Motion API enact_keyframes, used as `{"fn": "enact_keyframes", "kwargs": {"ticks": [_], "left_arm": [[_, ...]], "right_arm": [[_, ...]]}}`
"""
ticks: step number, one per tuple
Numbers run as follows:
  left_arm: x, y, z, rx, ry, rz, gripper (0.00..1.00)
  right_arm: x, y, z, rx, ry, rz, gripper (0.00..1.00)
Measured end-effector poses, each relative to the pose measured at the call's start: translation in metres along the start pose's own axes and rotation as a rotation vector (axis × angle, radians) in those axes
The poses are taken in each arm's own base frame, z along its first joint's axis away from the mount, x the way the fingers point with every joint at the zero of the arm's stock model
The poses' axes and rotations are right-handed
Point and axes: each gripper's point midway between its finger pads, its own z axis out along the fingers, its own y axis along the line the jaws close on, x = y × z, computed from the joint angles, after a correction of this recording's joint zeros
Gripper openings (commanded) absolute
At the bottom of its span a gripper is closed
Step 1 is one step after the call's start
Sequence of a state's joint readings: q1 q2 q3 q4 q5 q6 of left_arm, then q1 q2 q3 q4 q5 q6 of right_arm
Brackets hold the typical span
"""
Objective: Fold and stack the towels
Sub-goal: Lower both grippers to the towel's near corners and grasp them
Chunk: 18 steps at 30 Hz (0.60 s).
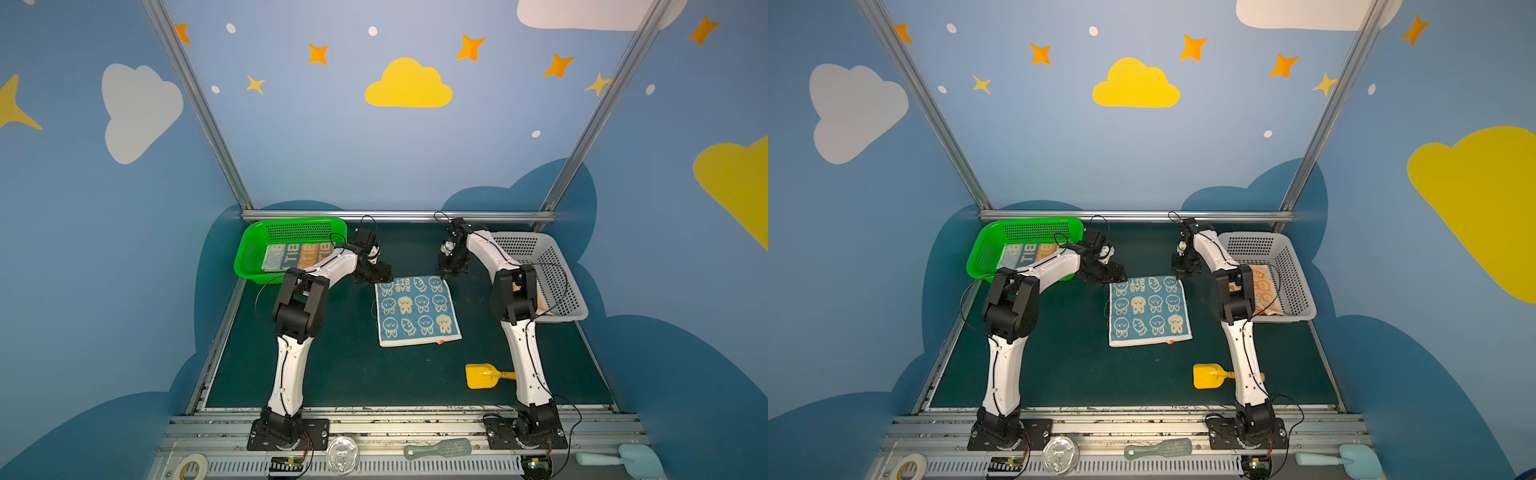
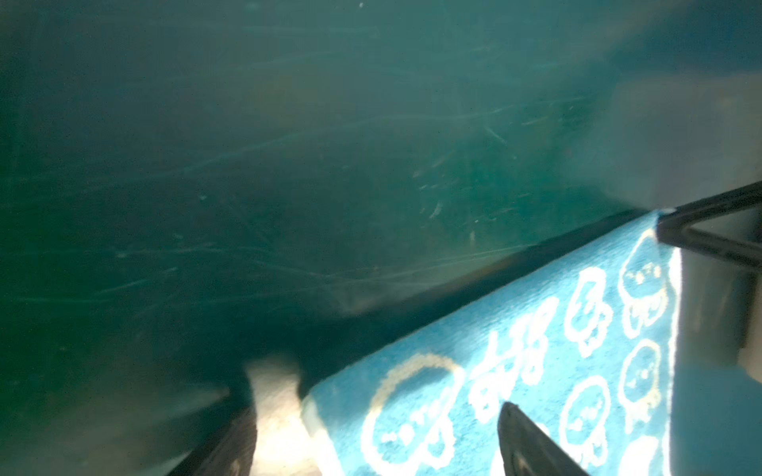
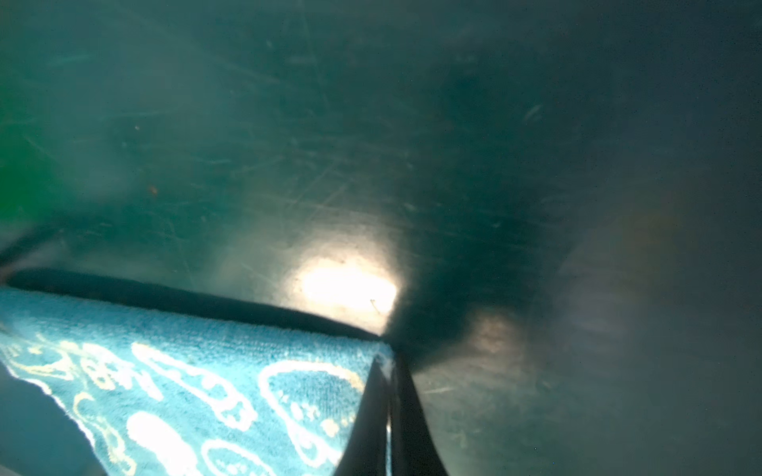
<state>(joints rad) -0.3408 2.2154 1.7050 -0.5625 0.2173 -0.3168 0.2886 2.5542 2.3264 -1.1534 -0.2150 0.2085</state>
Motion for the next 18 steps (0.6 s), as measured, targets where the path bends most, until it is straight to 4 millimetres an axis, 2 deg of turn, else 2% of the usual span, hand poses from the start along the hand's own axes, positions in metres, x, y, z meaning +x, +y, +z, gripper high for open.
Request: {"fn": "enact_keyframes", "kwargs": {"ticks": [9,15,18], "left_arm": [[-0.004,0.014,0.002,-0.012,-0.008,0.001,0.60],[-0.010,0.008,0.008,0.030,-0.015,0.016,0.43],[-0.009,0.007,0.010,0.042,-0.013,0.020,0.39]], "right_arm": [[0.000,-0.001,-0.001,0.007,0.002,-0.007,0.00],[0.000,-0.001,-0.001,0.007,0.002,-0.006,0.00],[0.000,-0.002,-0.001,0.007,0.002,-0.006,0.00]]}}
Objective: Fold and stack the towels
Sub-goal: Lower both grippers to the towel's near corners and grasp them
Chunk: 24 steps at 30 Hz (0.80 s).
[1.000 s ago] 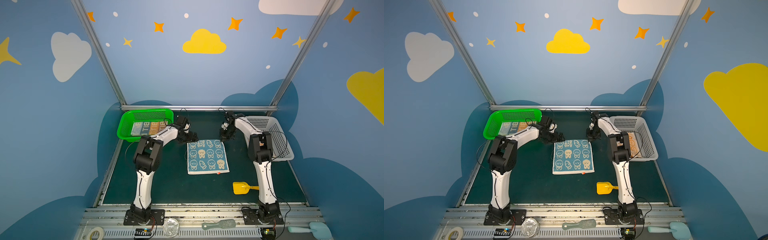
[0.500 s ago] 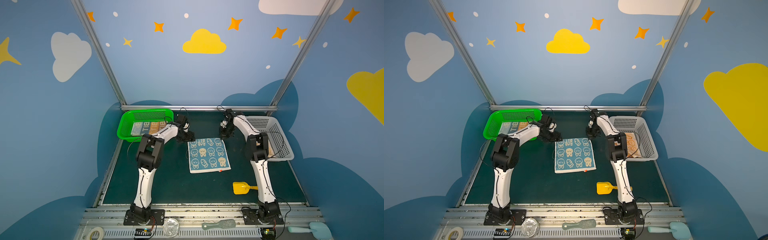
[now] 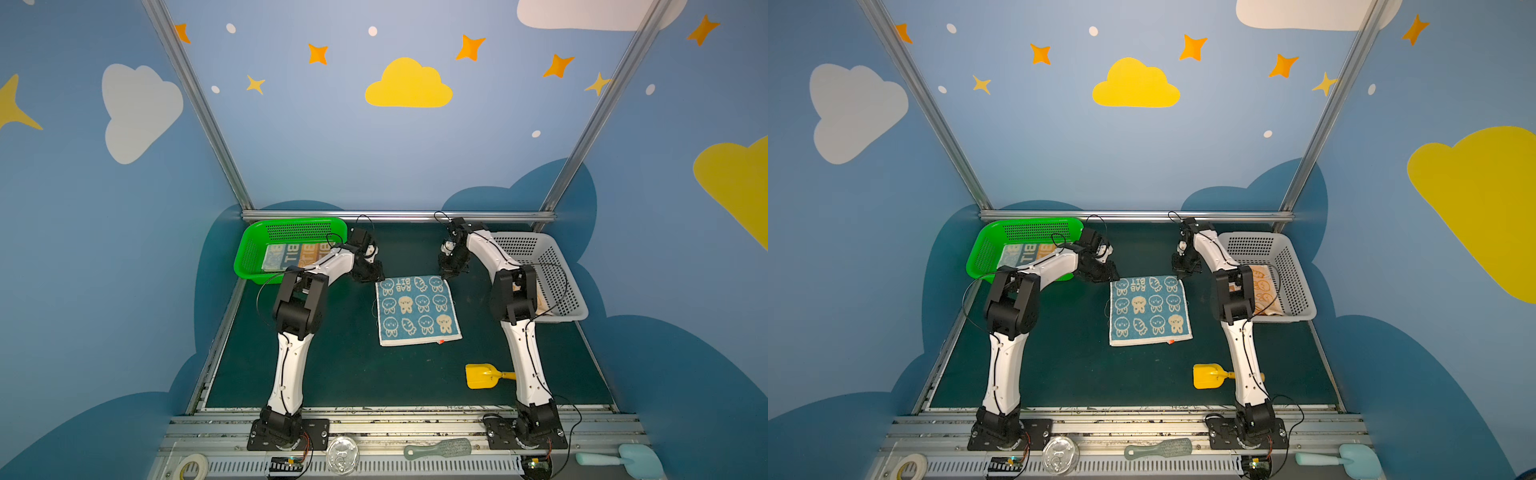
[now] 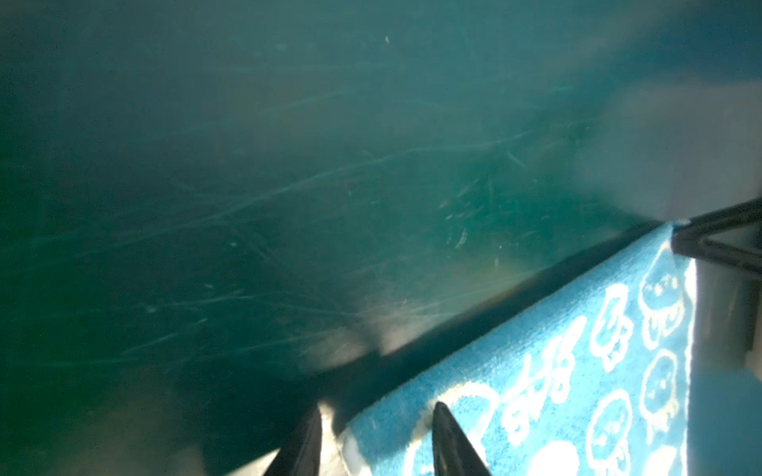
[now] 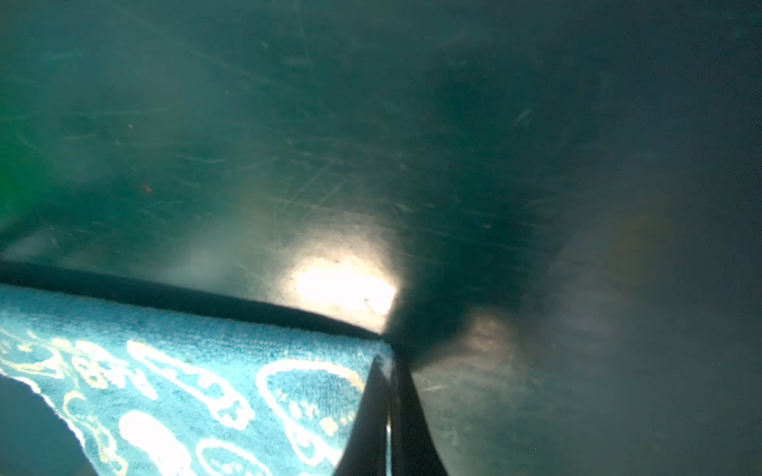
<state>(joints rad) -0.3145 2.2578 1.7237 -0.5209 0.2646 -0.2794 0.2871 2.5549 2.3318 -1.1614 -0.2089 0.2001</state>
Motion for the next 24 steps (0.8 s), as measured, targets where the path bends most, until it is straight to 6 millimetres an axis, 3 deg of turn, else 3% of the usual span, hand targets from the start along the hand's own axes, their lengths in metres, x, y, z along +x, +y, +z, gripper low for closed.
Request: {"fn": "enact_keyframes", "kwargs": {"ticks": [12,16,24], "left_arm": [[0.0014,0.0049,0.0033,-0.010,-0.009,0.012,0.15],[0.0021,0.0066,0.0042,-0.016,-0.005,0.021,0.03],[0.0022,0.0070,0.0047,-0.018,-0.005,0.032,0.03]], "right_arm": [[-0.0006,-0.0038,-0.0003,-0.001,0.000,0.008,0.00],[-0.0006,-0.0041,-0.0004,-0.008,0.001,0.011,0.00],[-0.0005,-0.0038,-0.0006,-0.025,0.004,0.017,0.00]]}}
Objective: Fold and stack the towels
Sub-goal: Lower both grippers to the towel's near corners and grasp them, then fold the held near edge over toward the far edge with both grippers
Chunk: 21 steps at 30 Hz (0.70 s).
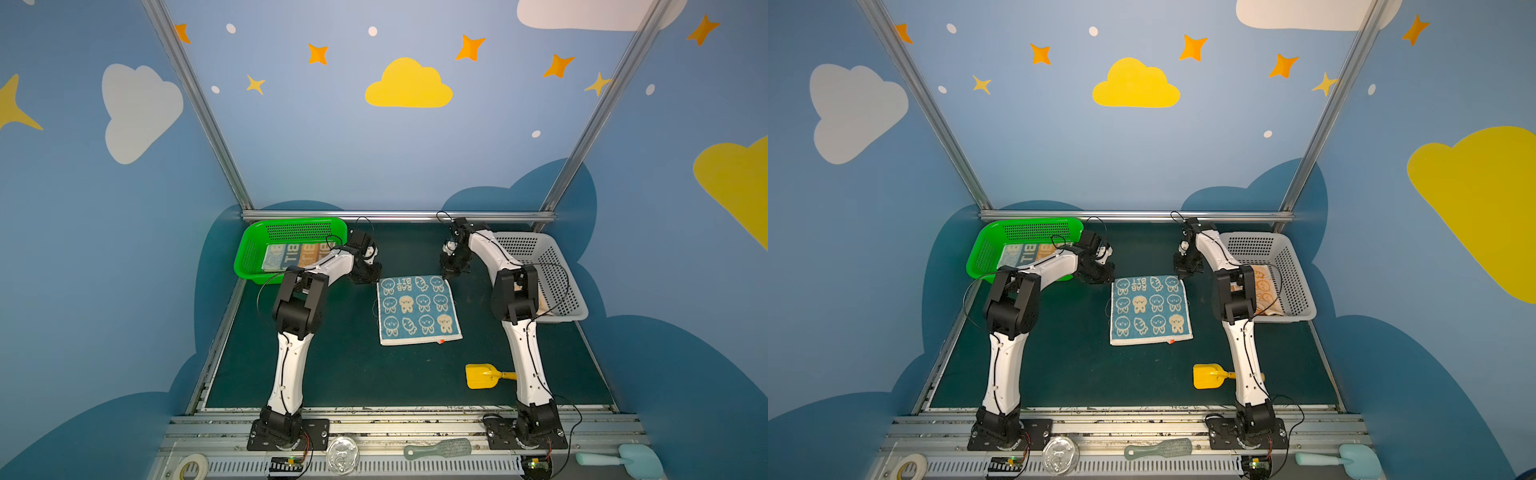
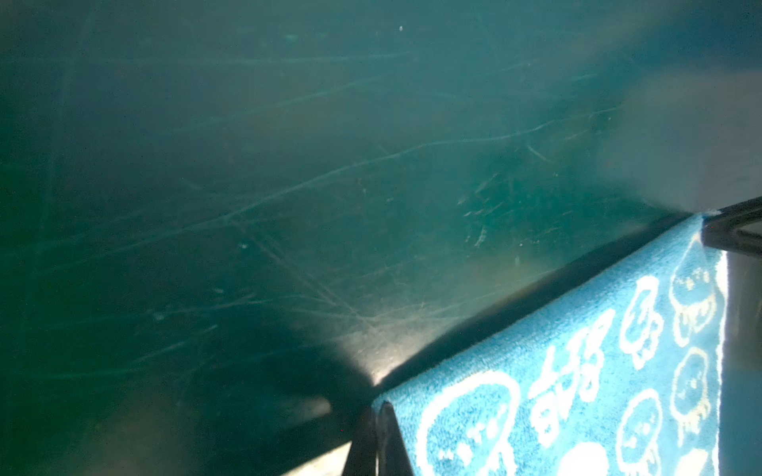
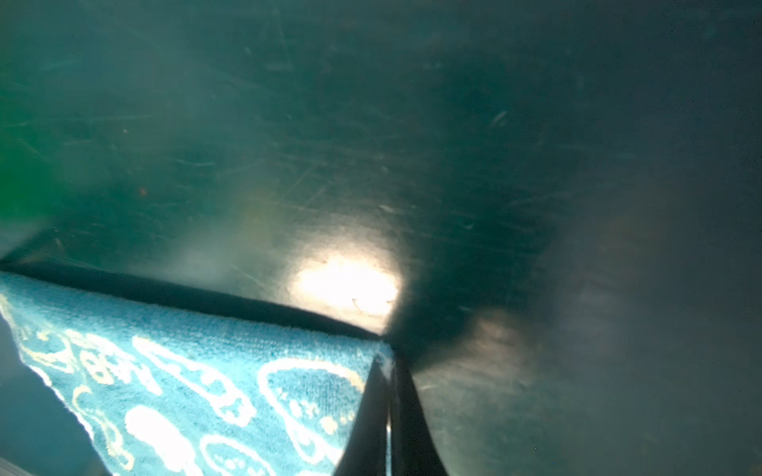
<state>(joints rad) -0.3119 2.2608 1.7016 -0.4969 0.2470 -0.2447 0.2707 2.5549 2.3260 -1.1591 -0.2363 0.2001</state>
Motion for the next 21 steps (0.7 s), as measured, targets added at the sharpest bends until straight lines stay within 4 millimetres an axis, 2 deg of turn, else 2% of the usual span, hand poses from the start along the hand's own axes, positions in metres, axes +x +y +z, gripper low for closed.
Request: {"fn": "enact_keyframes", "kwargs": {"ticks": [6,9,16,21], "left_arm": [[-0.001,0.005,-0.005,-0.012,-0.024,0.005,0.03],[-0.005,0.006,-0.012,-0.011,-0.045,0.006,0.03],[-0.026,-0.006,-0.044,0.005,-0.145,0.042,0.03],[-0.029,-0.014,-0.064,0.014,-0.191,0.060,0.03]], "right_arm": [[0.001,0.000,-0.005,-0.055,0.006,0.025,0.00],[0.003,0.003,-0.016,-0.087,-0.002,0.035,0.00],[0.004,0.014,-0.050,-0.138,-0.051,0.043,0.00],[0.015,0.016,-0.059,-0.157,-0.053,0.055,0.00]]}}
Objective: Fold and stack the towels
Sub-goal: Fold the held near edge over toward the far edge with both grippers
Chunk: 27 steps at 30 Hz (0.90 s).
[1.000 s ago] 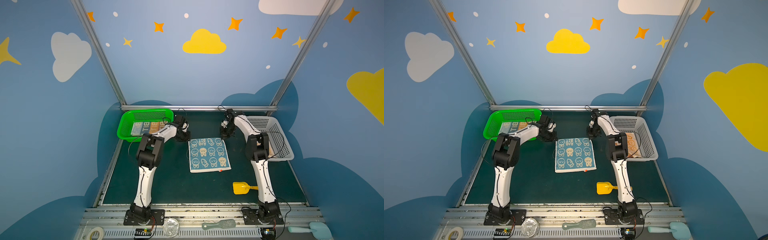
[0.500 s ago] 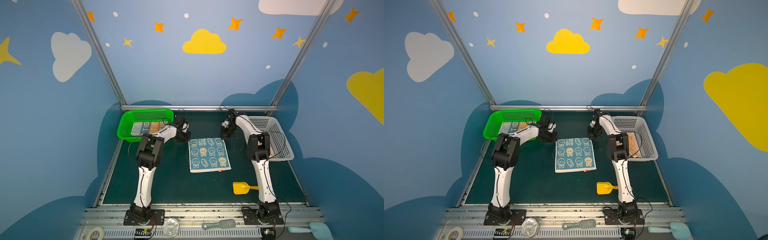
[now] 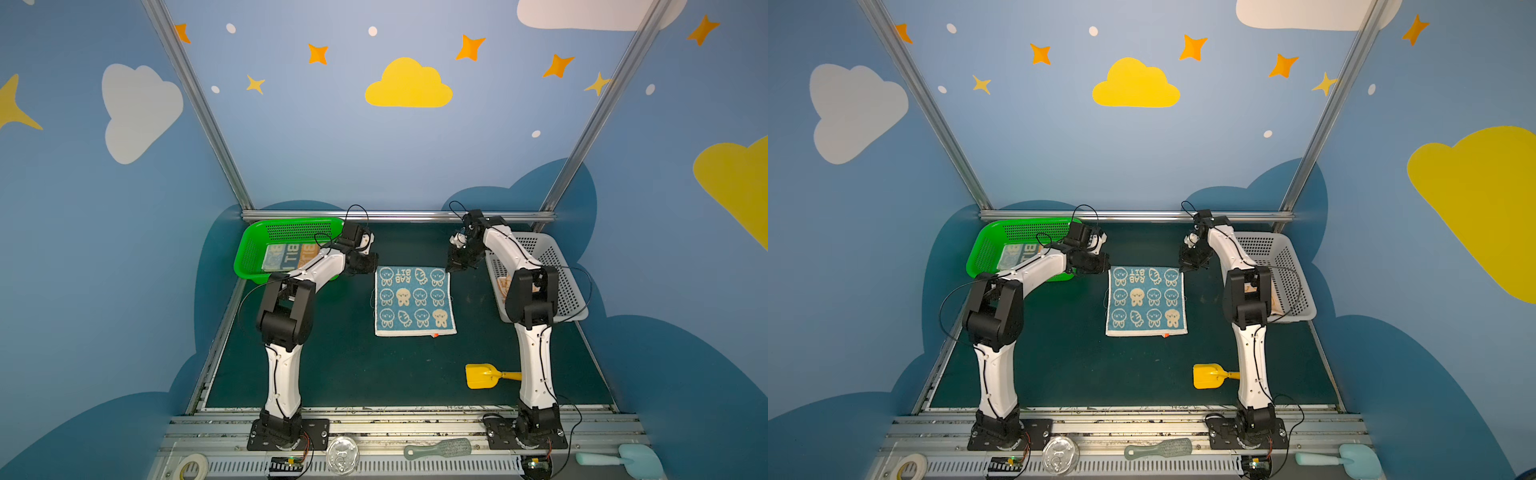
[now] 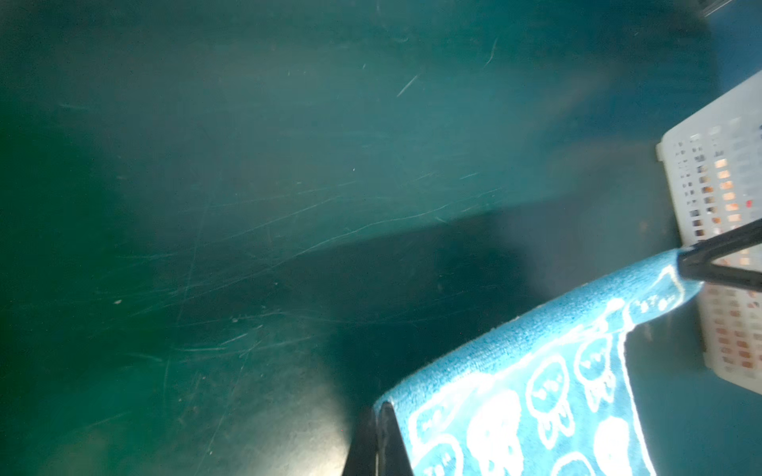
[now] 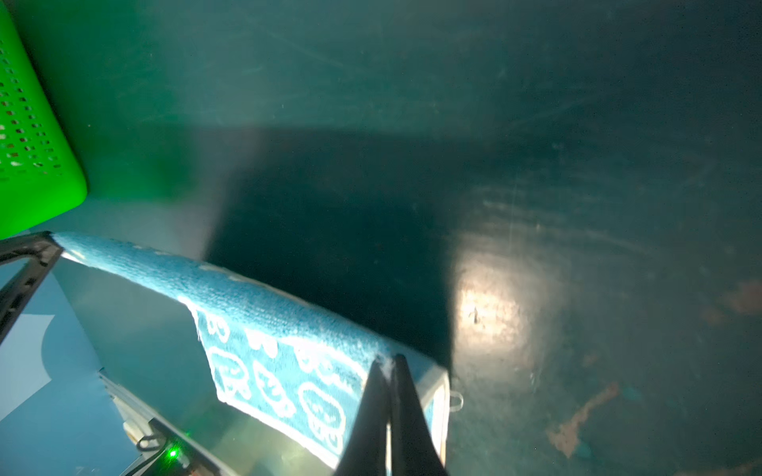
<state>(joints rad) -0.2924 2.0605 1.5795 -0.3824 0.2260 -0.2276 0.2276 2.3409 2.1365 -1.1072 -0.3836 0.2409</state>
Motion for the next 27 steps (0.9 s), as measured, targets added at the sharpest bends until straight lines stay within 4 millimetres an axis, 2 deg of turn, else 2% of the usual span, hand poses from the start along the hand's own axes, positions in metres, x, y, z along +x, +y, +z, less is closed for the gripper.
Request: {"fn": "enact_keyframes", "kwargs": {"ticks": [7,15,22,27], "left_arm": [[0.019,-0.003,-0.018,0.003,-0.008,-0.005,0.03],[0.065,-0.016,-0.032,0.018,0.012,-0.042,0.03],[0.110,-0.031,-0.035,0.017,0.054,-0.065,0.03],[0.134,-0.036,-0.031,0.005,0.089,-0.093,0.03]], "right_arm": [[0.027,0.001,-0.007,-0.022,0.018,0.045,0.00],[0.070,-0.004,-0.009,-0.033,0.047,0.095,0.00],[0.106,-0.018,0.001,-0.017,0.090,0.150,0.00],[0.137,-0.028,0.014,0.002,0.127,0.190,0.00]]}}
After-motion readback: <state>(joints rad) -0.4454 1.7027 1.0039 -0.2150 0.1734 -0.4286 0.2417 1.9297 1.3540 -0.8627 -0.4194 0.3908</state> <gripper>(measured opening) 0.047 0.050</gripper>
